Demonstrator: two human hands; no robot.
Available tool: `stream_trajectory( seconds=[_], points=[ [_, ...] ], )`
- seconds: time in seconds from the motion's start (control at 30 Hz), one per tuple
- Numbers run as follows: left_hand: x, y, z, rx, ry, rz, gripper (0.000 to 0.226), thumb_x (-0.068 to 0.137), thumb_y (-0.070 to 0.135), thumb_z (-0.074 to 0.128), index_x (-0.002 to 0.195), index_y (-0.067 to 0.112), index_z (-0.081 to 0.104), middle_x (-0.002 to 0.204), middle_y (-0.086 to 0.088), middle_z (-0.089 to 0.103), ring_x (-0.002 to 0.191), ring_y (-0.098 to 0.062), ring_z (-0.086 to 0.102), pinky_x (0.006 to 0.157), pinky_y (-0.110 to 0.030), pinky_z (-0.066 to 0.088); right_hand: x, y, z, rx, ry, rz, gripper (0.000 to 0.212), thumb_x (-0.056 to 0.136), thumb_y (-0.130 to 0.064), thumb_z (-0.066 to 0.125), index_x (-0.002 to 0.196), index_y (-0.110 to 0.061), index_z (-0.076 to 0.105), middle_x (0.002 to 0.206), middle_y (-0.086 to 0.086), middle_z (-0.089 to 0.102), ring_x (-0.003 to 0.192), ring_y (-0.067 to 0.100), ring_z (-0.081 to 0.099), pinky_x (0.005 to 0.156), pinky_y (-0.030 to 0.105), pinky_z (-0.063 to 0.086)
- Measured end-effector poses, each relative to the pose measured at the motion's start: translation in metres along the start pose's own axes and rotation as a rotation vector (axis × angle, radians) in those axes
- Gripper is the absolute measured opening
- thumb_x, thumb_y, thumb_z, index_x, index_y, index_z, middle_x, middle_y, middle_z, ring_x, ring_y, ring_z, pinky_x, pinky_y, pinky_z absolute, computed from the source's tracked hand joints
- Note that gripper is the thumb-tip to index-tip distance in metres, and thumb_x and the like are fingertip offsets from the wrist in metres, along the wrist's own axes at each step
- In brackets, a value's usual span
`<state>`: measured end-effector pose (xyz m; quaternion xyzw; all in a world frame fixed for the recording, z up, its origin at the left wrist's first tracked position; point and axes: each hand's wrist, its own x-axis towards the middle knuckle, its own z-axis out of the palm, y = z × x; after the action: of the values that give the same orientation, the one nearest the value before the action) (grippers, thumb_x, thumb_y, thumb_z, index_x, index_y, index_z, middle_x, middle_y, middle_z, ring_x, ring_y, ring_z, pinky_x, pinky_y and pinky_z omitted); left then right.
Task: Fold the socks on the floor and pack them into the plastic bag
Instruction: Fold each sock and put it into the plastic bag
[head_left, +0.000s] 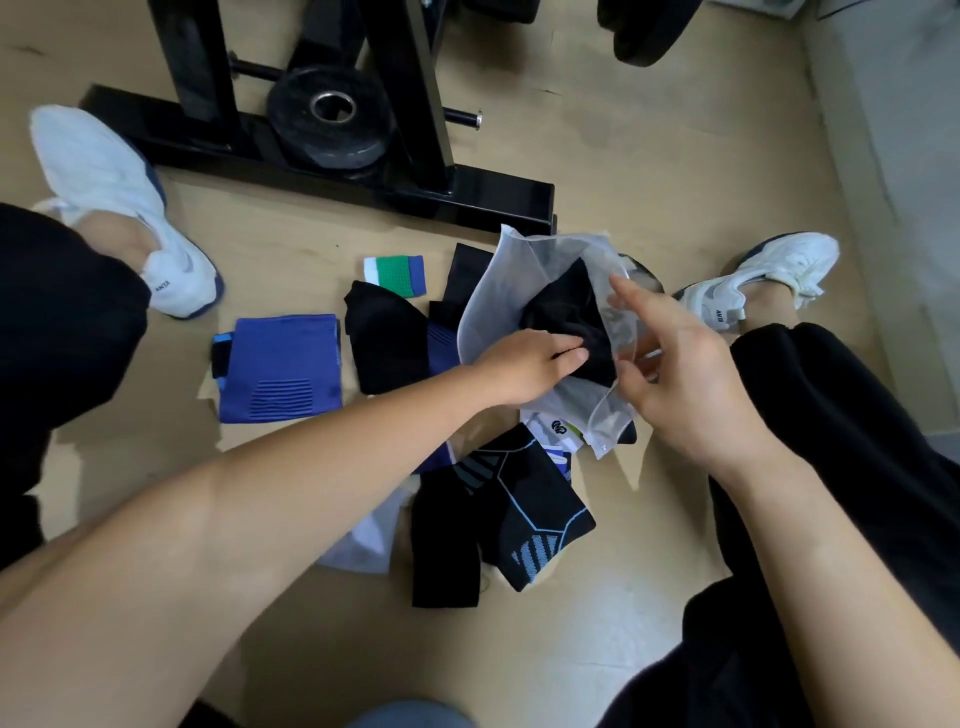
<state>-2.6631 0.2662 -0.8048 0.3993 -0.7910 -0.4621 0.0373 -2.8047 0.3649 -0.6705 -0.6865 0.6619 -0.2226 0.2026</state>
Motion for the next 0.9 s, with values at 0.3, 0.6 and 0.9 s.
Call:
stream_trajectory(
  seconds=[0.3,0.6,0.9],
  points=[
    [-0.107,-0.066,-0.077,0.345,0.697,0.124,0.013,0.092,0.023,0.059,0.087,0.022,0.071,0.08,0.007,0.066,0.074,-0.018,0.061,0.059,-0.032,0.047,0.002,-0.013,0.015,-0.036,-0.075,-0.098,0.059,0.083,-0.005,0.072,0.138,-0.022,0.058,0.119,-0.013,0.053,0.101,0.005,0.054,0.099,0.03,0.047],
    [-0.068,-0.131,-0.094,1.007,-0.081,0.011,0.071,0.091,0.03,0.067,0.153,0.035,0.034,0.165,0.0,0.019,0.143,-0.027,0.026,0.108,-0.043,0.038,-0.001,-0.009,0.024,-0.078,-0.183,-0.075,0.046,0.087,-0.016,0.07,0.131,-0.028,0.063,0.123,-0.015,0.055,0.103,0.009,0.059,0.092,0.033,0.05],
    [-0.081,-0.099,-0.126,0.828,-0.017,0.031,0.02,0.094,0.036,0.067,0.111,0.027,0.062,0.111,0.004,0.063,0.106,-0.023,0.058,0.077,-0.031,0.039,-0.003,-0.03,0.019,-0.074,0.159,-0.227,0.027,0.081,-0.014,0.079,0.107,-0.013,0.073,0.108,0.002,0.056,0.101,0.022,0.053,0.091,0.03,0.044]
  ],
)
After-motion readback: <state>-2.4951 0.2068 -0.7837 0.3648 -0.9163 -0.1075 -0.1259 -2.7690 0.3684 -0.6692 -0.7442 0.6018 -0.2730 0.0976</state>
